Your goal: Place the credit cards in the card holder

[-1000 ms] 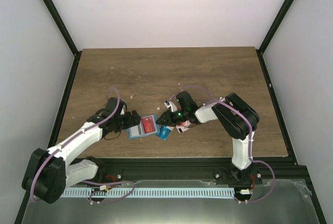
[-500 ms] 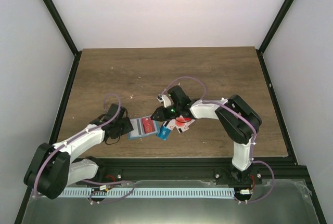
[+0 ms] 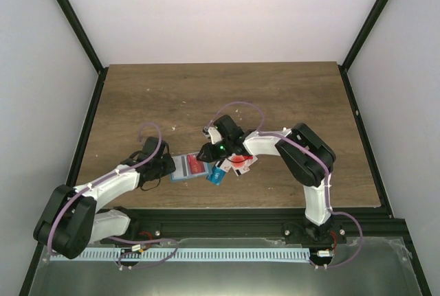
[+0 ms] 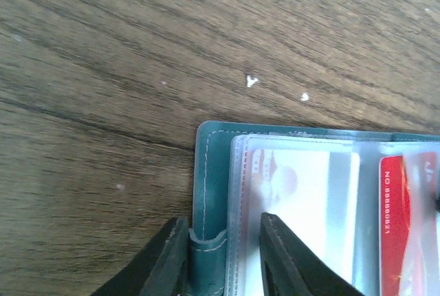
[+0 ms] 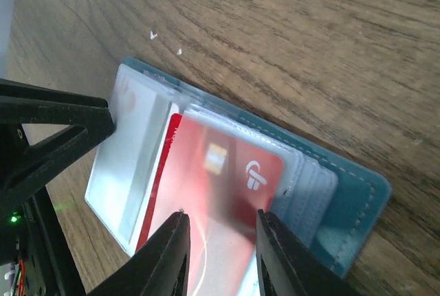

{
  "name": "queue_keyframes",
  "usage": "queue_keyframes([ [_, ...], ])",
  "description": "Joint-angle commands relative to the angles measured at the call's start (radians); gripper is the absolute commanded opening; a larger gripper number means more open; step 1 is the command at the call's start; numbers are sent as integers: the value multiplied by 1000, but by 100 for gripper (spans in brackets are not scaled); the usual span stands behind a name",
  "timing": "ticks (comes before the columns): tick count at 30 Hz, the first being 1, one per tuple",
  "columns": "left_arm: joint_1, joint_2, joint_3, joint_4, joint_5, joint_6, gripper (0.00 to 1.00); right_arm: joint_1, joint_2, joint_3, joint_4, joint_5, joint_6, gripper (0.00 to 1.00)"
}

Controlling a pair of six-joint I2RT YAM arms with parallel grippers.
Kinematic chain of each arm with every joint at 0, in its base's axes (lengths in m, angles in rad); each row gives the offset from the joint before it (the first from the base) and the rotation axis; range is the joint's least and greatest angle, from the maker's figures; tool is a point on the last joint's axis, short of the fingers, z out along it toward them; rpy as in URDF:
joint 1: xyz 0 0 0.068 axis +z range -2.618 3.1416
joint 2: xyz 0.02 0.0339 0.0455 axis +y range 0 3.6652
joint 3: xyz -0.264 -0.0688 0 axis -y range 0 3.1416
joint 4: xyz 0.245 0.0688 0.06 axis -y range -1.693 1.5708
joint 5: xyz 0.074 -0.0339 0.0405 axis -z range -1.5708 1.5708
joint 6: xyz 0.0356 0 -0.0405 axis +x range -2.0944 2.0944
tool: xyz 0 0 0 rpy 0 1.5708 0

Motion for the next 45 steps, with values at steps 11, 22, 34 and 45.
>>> queue_keyframes([
  [11,-11,-110,38,36,196,96,10,3,35,-36,-66,133,4,28],
  [22,-53,-66,149,-50,169,114,4,3,-119,-33,-153,226,-5,32],
  [34,-144,50,309,-127,109,89,4,4,-267,-70,-102,90,11,36],
  [45,-196,107,369,-127,70,76,4,8,-292,-97,10,-120,44,38],
])
